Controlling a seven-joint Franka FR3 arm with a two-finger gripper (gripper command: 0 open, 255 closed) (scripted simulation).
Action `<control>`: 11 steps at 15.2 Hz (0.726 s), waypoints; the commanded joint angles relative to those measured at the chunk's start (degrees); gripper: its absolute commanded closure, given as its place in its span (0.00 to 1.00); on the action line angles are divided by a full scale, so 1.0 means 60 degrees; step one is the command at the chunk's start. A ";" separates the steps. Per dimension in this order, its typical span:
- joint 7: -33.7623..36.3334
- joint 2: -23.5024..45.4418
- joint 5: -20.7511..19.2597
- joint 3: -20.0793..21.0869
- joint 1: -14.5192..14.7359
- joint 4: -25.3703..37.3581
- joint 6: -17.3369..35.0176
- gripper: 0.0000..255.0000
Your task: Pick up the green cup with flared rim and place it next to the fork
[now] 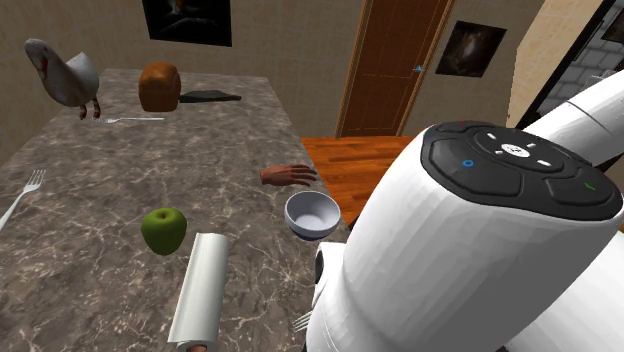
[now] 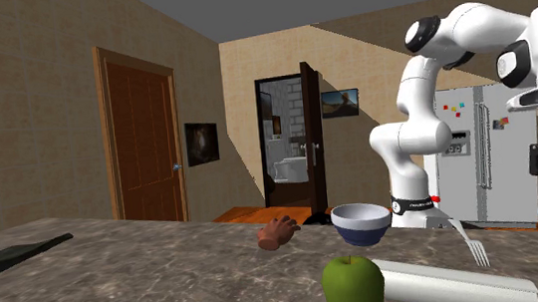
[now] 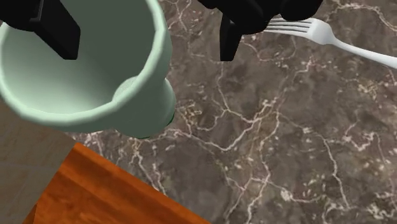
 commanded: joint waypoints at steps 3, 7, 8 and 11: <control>-0.0139 -0.0783 0.0067 -0.0899 0.0483 0.0437 -0.1280 0.00; -0.0138 -0.0781 0.0065 -0.0901 0.0485 0.0436 -0.1279 0.00; -0.0138 -0.0781 0.0065 -0.0901 0.0485 0.0436 -0.1279 0.00; -0.0138 -0.0781 0.0065 -0.0901 0.0485 0.0436 -0.1279 0.00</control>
